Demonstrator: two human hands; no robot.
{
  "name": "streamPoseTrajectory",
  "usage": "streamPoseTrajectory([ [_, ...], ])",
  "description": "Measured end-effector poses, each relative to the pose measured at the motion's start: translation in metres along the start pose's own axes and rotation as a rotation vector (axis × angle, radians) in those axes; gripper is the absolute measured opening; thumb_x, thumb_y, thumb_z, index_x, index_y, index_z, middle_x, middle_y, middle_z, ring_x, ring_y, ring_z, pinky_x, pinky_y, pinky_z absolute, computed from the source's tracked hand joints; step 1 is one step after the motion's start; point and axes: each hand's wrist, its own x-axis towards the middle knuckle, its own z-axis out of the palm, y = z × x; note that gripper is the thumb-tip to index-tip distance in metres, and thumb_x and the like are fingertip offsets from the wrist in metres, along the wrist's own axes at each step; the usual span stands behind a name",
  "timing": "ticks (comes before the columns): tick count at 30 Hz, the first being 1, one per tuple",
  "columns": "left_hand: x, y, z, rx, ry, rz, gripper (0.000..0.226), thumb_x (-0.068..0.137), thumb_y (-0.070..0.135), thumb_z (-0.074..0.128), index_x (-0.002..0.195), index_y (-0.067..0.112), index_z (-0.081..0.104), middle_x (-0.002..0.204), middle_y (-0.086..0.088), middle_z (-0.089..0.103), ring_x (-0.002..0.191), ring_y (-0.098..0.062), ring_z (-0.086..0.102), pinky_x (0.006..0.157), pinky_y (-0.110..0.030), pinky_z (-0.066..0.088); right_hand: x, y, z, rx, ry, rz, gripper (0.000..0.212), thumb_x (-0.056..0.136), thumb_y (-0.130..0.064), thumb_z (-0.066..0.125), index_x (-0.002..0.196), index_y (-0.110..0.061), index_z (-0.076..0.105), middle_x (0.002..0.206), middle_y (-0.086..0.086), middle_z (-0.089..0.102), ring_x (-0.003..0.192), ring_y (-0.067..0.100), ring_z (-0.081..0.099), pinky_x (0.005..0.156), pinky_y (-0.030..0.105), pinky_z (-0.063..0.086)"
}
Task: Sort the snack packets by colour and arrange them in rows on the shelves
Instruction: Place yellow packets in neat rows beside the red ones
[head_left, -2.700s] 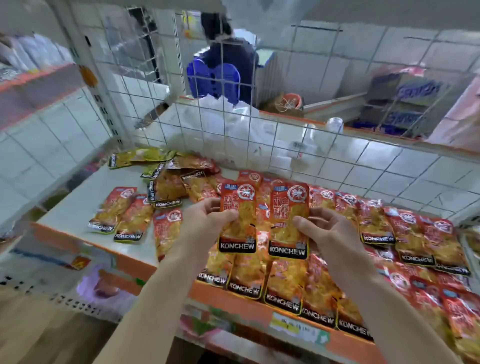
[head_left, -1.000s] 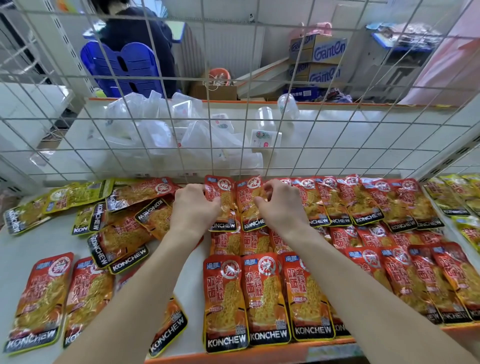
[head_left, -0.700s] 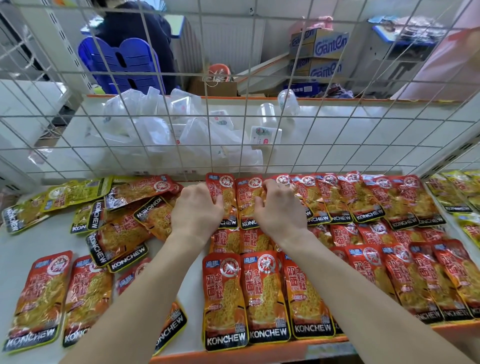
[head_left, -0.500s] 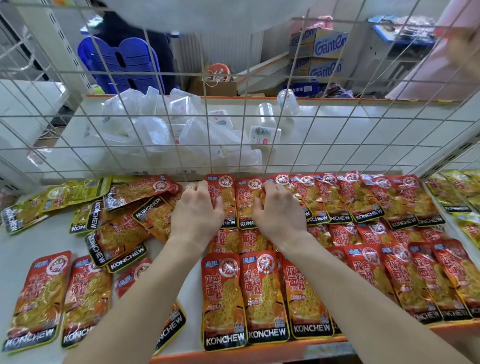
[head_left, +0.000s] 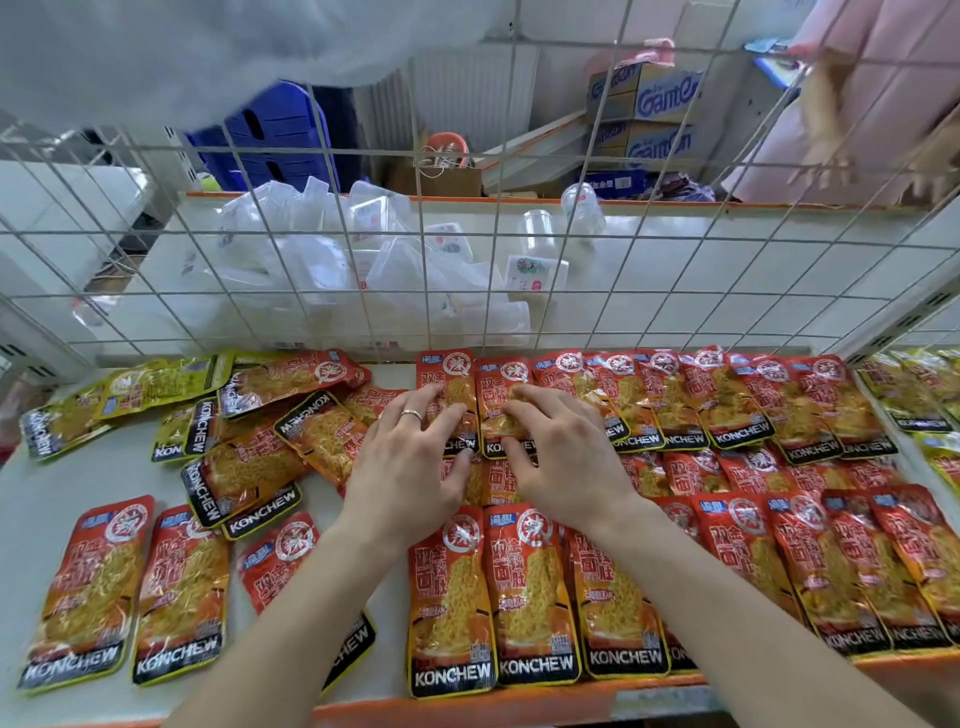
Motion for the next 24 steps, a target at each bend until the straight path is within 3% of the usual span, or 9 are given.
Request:
streamPoseTrajectory([
  [4,-0.0029,0.0018,0.0012,0.006,0.004,-0.012,0.051,0.093,0.040,0.061,0.141,0.022,0.055,0.151,-0.005,0.046,0.140,-0.027,0.038,0.107,-0.046,0.041,-0.0015,0.0005,0.0025,-0.002,-0.014,0.009,0.044,0.094,-0.034,0.058,0.135,-0.019,0.059,0.143,-0.001,0.054,0.133,0.017,0.046,0.114,0.036,0.025],
  [11,-0.0015,0.0048,0.0015,0.009,-0.019,-0.035,0.052,0.096,0.043,0.056,0.145,0.026,0.050,0.157,-0.002,0.039,0.146,-0.024,0.030,0.115,-0.043,0.033,0.0013,-0.0023,0.0025,0.012,-0.025,0.036,0.045,0.096,-0.035,0.055,0.139,-0.021,0.054,0.148,-0.004,0.048,0.138,0.014,0.040,0.117,0.039,0.018],
  [24,-0.0028,0.0073,-0.0021,-0.003,-0.048,-0.056,0.052,0.097,0.044,0.054,0.146,0.027,0.047,0.158,0.000,0.035,0.147,-0.022,0.028,0.119,-0.040,0.026,0.0005,-0.0063,-0.0028,0.037,-0.058,0.063,0.044,0.097,-0.032,0.053,0.141,-0.024,0.051,0.150,-0.006,0.046,0.139,0.012,0.038,0.118,0.044,0.017],
])
